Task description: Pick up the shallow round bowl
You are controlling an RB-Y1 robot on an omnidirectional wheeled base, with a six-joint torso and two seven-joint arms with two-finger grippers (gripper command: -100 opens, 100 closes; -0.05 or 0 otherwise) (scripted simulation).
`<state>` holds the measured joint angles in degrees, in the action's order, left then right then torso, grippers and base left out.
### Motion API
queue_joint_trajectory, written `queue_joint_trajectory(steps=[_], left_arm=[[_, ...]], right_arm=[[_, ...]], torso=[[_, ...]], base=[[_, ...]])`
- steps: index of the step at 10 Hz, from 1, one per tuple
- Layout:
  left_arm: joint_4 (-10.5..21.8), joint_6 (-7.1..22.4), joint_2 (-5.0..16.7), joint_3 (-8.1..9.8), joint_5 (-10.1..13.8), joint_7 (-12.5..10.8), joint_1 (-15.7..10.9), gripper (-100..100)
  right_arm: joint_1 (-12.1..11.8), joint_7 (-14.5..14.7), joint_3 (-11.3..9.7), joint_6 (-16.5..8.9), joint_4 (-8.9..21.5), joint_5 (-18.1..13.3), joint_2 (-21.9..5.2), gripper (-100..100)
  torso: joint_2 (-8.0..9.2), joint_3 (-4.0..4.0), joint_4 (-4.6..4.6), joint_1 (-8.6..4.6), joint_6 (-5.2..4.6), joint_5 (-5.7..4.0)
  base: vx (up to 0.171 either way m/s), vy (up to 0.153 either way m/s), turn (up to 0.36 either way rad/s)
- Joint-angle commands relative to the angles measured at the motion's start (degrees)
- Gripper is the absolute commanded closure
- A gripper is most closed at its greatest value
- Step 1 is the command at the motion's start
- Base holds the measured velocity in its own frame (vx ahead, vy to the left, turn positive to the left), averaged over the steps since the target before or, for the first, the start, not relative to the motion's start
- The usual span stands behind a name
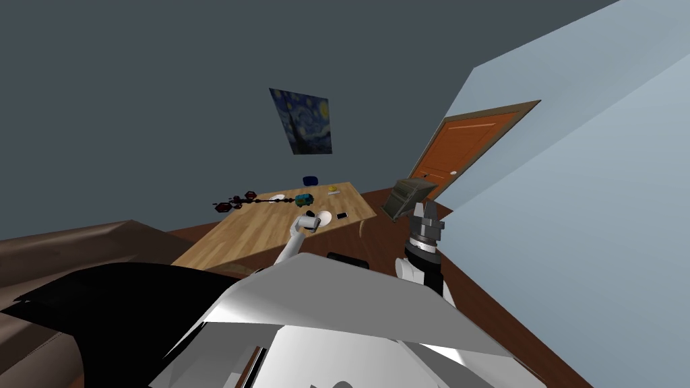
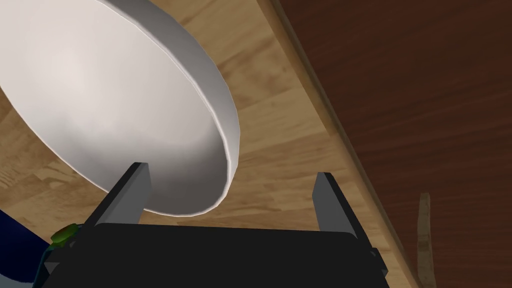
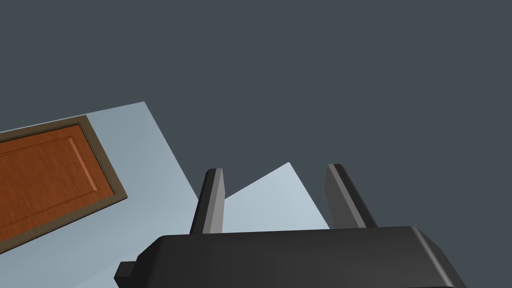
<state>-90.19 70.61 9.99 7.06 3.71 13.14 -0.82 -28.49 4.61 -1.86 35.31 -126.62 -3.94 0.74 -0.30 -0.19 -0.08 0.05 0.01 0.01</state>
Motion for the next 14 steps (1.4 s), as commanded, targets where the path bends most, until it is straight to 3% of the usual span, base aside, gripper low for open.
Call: queue_joint_trajectory(steps=[1, 2, 5, 6, 7, 11, 12, 13, 14], left_arm=[[0.00, 0.00, 0.00, 0.00, 0.00, 0.00, 0.00, 0], [2.05, -2.03, -0.10, -0.20, -0.20, -0.25, -0.18, -100], [4.63, -4.52, -0.23, -0.45, -0.45, -0.54, -0.40, -100], [3.91, -3.72, -0.18, -0.38, -0.37, -0.46, -0.36, -100], [3.99, -3.92, -0.19, -0.39, -0.38, -0.48, -0.35, 100], [4.00, -3.84, -0.18, -0.38, -0.39, -0.48, -0.32, 100], [4.01, -3.84, -0.18, -0.38, -0.39, -0.48, -0.32, 0], [2.05, -2.03, -0.10, -0.20, -0.20, -0.25, -0.18, 100], [1.53, -1.53, -0.08, -0.15, -0.15, -0.19, -0.14, 100]], right_arm=[[0.00, 0.00, 0.00, 0.00, 0.00, 0.00, 0.00, 0], [0.01, 0.00, 0.00, 0.00, 0.00, 0.00, 0.00, 0], [0.01, 0.00, 0.00, 0.00, 0.00, 0.00, 0.00, 0], [0.01, 0.00, 0.00, 0.00, 0.00, 0.00, 0.00, 0], [0.01, 0.00, 0.00, 0.00, 0.00, 0.00, 0.00, 0], [0.01, 0.00, 0.00, 0.00, 0.00, 0.00, 0.00, 0], [0.01, 0.00, 0.00, 0.00, 0.00, 0.00, 0.00, 0], [0.01, 0.00, 0.00, 0.00, 0.00, 0.00, 0.00, 0], [0.01, 0.00, 0.00, 0.00, 0.00, 0.00, 0.00, 0]], torso=[[0.00, 0.00, 0.00, 0.00, 0.00, 0.00], [0.18, 0.11, 0.05, -0.03, 0.00, -0.01], [0.25, 0.15, 0.06, 0.01, 0.00, 0.00], [0.26, 0.16, 0.06, 0.01, 0.00, 0.00], [0.28, 0.17, 0.07, -0.02, 0.00, -0.01], [0.29, 0.18, 0.09, -0.02, -0.03, 0.01], [0.29, 0.19, 0.09, -0.02, -0.03, 0.01], [0.30, 0.19, 0.09, -0.02, -0.03, 0.01], [0.35, 0.22, 0.12, -0.08, -0.03, -0.01]], base=[[0.011, 0.002, 0.001], [0.016, 0.008, -0.012], [0.016, 0.014, -0.007], [0.007, 0.006, -0.002], [0.000, 0.000, 0.000], [0.000, 0.000, 0.000], [0.000, 0.000, 0.000], [-0.015, -0.017, 0.008], [-0.021, -0.019, 0.010]])
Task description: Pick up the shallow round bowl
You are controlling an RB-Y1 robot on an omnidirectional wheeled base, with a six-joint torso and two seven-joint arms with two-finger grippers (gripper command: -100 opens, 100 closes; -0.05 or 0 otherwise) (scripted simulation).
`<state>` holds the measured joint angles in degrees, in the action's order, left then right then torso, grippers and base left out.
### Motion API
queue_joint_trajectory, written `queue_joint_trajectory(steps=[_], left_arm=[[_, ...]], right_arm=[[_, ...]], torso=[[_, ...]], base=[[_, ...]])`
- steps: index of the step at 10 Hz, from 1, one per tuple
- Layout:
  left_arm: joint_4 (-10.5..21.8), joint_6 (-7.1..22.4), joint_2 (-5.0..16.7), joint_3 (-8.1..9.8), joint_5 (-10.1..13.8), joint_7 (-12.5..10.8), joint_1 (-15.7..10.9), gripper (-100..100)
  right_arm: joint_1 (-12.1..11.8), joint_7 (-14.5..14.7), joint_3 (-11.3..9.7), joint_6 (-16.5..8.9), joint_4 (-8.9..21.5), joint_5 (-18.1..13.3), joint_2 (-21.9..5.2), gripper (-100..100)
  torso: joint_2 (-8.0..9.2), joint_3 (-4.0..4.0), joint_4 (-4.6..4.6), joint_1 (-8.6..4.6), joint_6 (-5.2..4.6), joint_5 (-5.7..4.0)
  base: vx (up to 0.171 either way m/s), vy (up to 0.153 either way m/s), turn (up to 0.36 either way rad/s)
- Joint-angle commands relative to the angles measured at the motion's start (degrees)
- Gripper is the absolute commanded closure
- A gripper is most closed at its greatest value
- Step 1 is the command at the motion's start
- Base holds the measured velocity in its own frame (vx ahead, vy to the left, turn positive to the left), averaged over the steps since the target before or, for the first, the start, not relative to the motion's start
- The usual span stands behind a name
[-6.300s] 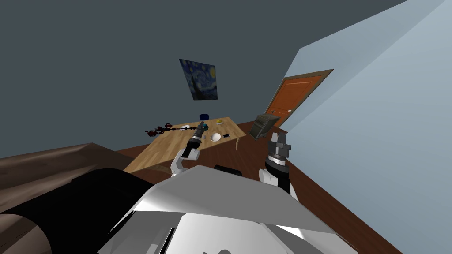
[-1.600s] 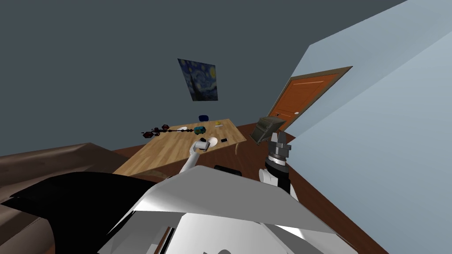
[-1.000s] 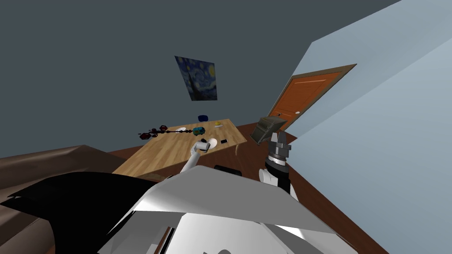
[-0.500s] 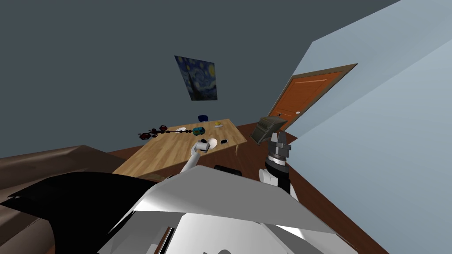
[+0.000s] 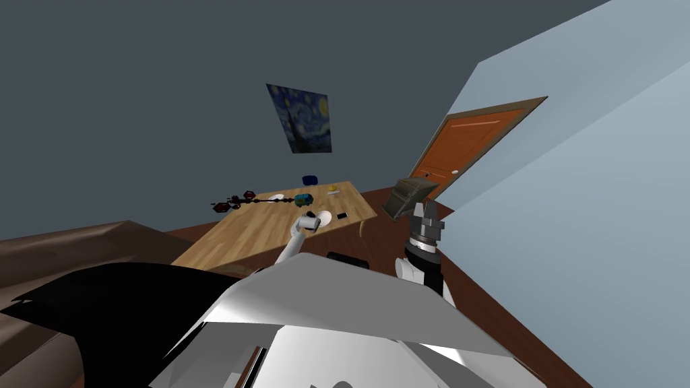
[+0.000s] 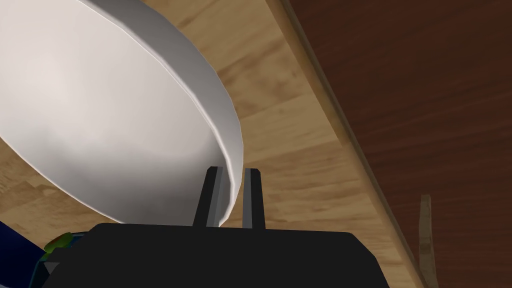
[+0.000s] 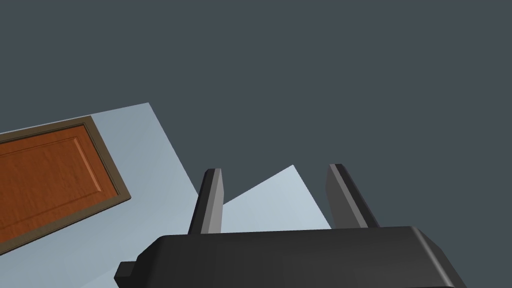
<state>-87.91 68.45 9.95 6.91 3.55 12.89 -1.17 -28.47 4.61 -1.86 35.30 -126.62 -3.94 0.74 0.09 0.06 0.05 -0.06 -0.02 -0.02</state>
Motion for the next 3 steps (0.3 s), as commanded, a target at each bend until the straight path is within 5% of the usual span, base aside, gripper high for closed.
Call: queue_joint_trajectory(steps=[1, 2, 3], left_arm=[[-1.77, 1.63, 0.01, 0.10, 0.11, 0.18, 0.30, 100], [-0.91, 0.93, 0.06, 0.10, 0.13, 0.12, 0.05, 100], [-1.01, 1.14, 0.07, 0.12, 0.15, 0.15, 0.06, 0]], right_arm=[[0.00, 0.00, 0.00, 0.00, 0.00, 0.00, 0.00, 0], [0.00, 0.00, 0.00, 0.00, 0.00, 0.00, 0.00, 0], [0.00, 0.00, 0.00, 0.00, 0.00, 0.00, 0.00, 0]], torso=[[0.00, 0.00, 0.00, 0.00, 0.00, 0.00], [0.01, 0.01, 0.01, 0.01, 0.00, 0.00], [-0.02, 0.00, 0.00, 0.04, 0.00, 0.01]], base=[[-0.018, -0.011, 0.007], [-0.007, -0.004, 0.002], [0.000, 0.000, 0.000]])
